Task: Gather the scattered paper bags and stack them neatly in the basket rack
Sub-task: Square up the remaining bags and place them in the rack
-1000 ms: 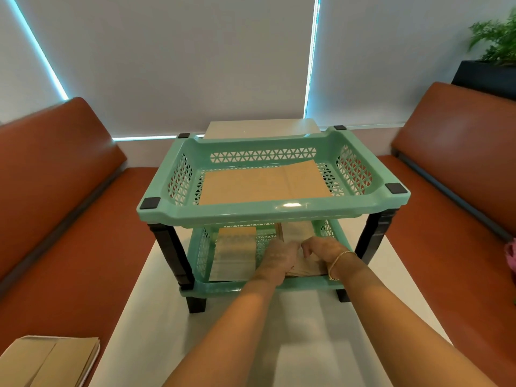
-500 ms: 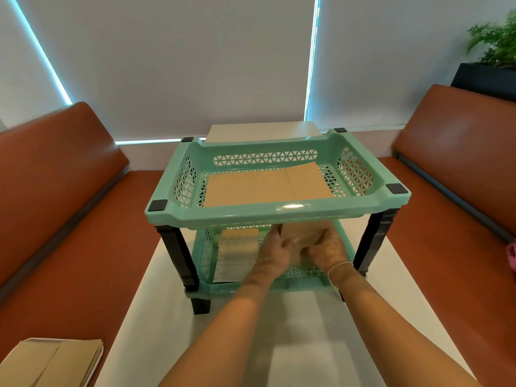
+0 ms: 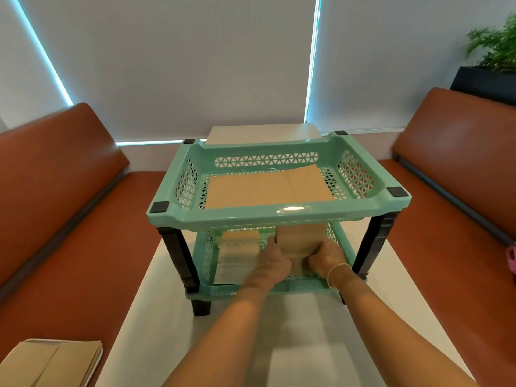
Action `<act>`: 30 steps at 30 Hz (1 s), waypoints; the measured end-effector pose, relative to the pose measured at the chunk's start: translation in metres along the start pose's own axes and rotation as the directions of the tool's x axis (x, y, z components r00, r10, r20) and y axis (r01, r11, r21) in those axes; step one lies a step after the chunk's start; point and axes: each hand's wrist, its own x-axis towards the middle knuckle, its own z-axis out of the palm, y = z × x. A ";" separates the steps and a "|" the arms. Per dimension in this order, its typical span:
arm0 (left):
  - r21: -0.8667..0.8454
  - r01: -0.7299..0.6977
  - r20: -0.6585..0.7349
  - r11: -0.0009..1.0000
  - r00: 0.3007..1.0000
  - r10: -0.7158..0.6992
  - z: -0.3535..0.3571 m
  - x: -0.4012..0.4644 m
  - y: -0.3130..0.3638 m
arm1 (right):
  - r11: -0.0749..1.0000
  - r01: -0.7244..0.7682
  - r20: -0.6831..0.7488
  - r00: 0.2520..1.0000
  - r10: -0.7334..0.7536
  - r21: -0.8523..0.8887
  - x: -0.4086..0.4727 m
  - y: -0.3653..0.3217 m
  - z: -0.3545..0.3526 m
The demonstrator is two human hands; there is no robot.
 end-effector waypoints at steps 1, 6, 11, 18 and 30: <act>0.015 -0.006 -0.005 1.000 1.000 0.006 0.000 0.000 0.001 | 1.000 -0.008 -0.010 1.000 0.008 0.005 0.001 0.000 0.000; 0.043 -0.044 -0.054 0.998 0.997 0.046 -0.004 -0.002 0.008 | 0.999 0.024 -0.086 0.996 -0.022 0.025 0.003 -0.003 -0.002; 0.026 0.030 -0.012 0.999 0.999 -0.030 0.001 -0.001 0.006 | 0.998 -0.013 -0.012 1.000 0.012 -0.066 0.004 -0.001 0.000; -0.013 0.052 0.016 0.999 0.999 -0.051 0.002 -0.001 0.005 | 1.000 0.021 0.022 1.000 -0.021 0.003 0.008 -0.002 0.000; 0.054 0.037 0.021 0.998 0.999 -0.038 -0.003 0.000 0.007 | 0.991 -0.001 0.069 0.998 0.010 -0.130 0.010 0.000 -0.005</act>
